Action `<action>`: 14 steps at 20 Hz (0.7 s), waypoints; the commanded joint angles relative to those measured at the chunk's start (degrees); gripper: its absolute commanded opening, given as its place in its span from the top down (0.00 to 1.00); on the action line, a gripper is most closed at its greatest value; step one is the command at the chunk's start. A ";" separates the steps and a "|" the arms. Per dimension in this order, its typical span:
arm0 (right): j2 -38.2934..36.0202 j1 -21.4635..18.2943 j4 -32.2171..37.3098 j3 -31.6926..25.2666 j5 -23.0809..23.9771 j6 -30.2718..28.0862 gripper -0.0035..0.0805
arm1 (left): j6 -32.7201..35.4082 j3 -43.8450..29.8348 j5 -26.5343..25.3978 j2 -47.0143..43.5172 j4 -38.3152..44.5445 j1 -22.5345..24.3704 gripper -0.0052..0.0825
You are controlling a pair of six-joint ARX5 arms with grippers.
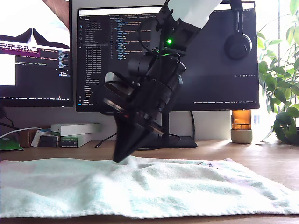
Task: Fold the tea towel to a neat square and place it to the right
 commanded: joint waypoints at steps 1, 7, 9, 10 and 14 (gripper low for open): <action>-0.59 -1.05 0.04 -0.02 0.46 -0.76 0.97 | 0.46 -0.79 0.44 -0.52 0.22 -1.31 0.97; -1.31 -5.60 -4.33 -0.07 1.14 -4.31 0.97 | 0.42 -0.79 1.66 -0.46 -2.29 -7.43 0.97; -1.40 -7.08 -5.66 -0.07 1.46 -5.11 0.97 | 0.39 -0.79 3.56 -0.46 -2.80 -9.18 0.97; -1.57 -7.82 -6.38 -0.07 1.51 -5.40 0.97 | 0.24 -0.79 4.17 -0.46 -2.80 -10.45 0.97; -3.45 -9.90 -8.92 -0.07 1.97 -6.67 0.97 | 0.37 -0.79 4.20 -0.46 -1.16 -16.63 0.97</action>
